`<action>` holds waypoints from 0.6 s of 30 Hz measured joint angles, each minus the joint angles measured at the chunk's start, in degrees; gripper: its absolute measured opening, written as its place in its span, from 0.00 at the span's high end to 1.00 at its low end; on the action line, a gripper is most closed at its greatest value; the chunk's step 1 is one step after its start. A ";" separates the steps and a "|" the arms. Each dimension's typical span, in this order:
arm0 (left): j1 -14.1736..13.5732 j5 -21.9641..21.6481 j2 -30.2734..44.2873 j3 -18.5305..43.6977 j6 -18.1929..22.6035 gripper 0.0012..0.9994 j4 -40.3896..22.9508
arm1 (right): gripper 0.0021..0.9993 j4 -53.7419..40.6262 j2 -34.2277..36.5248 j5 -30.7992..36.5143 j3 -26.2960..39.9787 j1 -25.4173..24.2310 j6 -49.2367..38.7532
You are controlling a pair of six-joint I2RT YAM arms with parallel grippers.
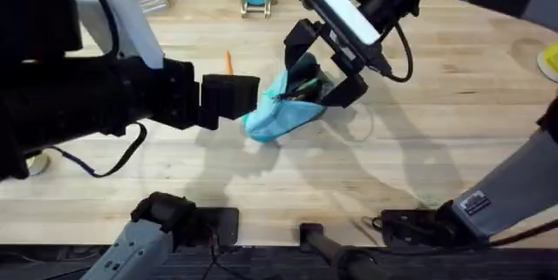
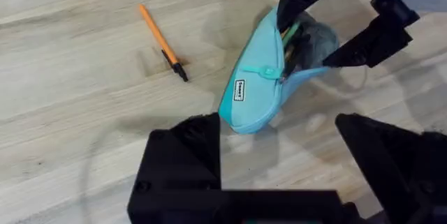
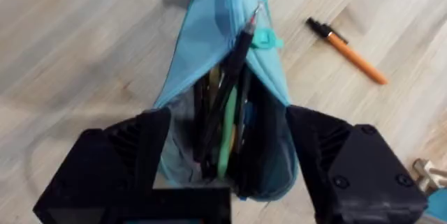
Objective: Unzip the bag, pick up the pens from the table one at a time and place them inside, then zip the bag closed.
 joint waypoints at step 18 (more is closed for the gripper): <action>0.00 0.00 0.00 0.00 0.00 0.00 0.02 | 0.00 0.51 -0.02 -17.85 0.00 0.04 0.50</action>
